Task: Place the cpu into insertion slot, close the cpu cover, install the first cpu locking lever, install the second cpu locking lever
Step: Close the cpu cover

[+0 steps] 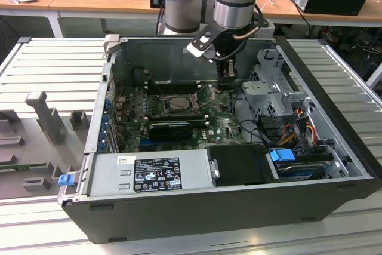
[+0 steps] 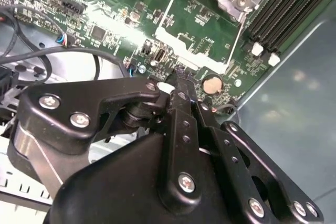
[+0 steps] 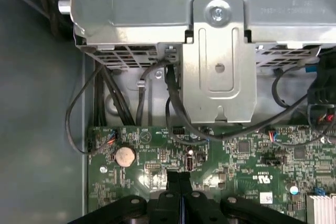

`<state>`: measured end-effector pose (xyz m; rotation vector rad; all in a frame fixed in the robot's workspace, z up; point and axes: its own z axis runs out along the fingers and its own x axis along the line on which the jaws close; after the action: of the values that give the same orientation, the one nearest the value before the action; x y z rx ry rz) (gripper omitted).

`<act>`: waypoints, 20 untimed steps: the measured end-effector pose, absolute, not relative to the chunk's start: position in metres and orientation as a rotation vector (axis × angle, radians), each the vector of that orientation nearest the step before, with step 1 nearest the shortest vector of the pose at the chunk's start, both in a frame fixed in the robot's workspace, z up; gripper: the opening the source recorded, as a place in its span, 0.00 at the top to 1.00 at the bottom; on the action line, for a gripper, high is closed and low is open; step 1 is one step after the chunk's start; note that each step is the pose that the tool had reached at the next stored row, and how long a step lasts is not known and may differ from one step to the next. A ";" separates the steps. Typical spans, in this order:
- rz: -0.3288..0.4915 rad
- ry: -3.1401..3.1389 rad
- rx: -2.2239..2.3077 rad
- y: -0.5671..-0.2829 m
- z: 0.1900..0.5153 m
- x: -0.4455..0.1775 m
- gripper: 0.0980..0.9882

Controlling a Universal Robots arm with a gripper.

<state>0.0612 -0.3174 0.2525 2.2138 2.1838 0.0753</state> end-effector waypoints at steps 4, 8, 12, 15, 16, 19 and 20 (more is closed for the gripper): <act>0.076 2.195 2.203 -0.317 0.245 0.062 0.99; 0.075 2.196 2.202 -0.317 0.243 0.054 0.99; 0.074 2.201 2.198 -0.317 0.243 0.051 0.99; 0.075 2.201 2.198 -0.317 0.243 0.048 0.99; 0.075 2.201 2.198 -0.317 0.243 0.047 0.99; 0.075 2.201 2.198 -0.317 0.243 0.046 0.99; 0.075 2.201 2.198 -0.317 0.243 0.046 0.99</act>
<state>0.0458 -0.3172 0.2431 2.1981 2.2011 0.0747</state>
